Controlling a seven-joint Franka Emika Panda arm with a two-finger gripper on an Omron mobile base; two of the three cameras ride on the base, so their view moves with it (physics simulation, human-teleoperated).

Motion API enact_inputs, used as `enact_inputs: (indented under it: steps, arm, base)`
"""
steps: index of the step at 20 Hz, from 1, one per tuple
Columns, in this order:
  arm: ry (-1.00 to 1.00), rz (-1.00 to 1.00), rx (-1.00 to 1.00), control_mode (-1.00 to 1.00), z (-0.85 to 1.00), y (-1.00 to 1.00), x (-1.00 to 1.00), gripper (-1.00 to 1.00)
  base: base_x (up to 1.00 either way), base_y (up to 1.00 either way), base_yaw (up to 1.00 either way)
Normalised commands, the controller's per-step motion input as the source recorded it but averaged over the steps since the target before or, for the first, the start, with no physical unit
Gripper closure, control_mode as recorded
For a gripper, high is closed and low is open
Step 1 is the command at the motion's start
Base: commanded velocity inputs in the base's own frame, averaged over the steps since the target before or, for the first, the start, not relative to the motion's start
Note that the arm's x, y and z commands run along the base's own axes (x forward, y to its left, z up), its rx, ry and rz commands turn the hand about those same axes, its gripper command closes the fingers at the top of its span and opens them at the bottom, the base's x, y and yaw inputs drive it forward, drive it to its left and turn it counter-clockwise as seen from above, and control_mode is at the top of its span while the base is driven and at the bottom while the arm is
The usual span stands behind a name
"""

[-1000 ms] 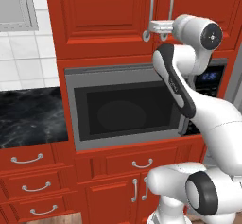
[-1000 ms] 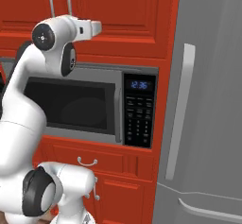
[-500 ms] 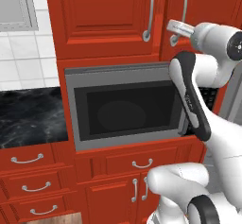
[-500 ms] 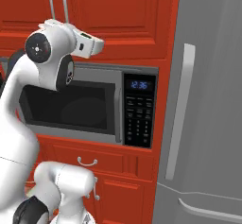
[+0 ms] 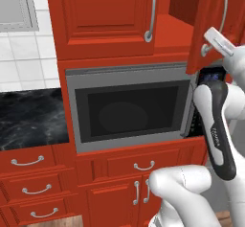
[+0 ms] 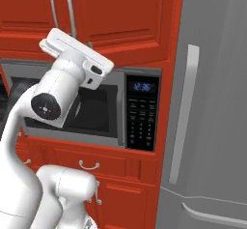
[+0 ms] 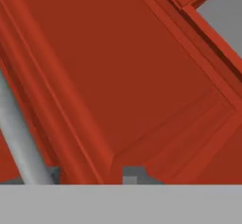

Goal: Open the cabinet. Pick the bowls from the counter and place them in the cabinet. Then close the cabinet.

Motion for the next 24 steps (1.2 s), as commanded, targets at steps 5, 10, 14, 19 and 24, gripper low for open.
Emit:
enact_inputs:
  steps: [5,10,14,19,24]
  arm:
    - [-0.19,-0.04,0.23,-1.0,-0.01,-1.0,-0.68,1.0]
    - [-0.06,-0.06,0.29,-1.0,-0.01,-1.0,-0.68,1.0]
    - [0.0,-0.06,0.25,-1.0,-0.23,-0.99,-0.59,1.0]
    - [0.0,-0.07,0.0,-1.0,-0.23,0.0,-0.91,-1.0]
    - [-0.12,-0.08,0.02,-1.0,0.09,-0.03,-1.0,-1.0]
  base:
    - [0.0,0.0,0.0]
    - [0.0,0.0,0.0]
    - [0.0,0.0,0.0]
    - [0.0,0.0,0.0]
    - [0.0,0.0,0.0]
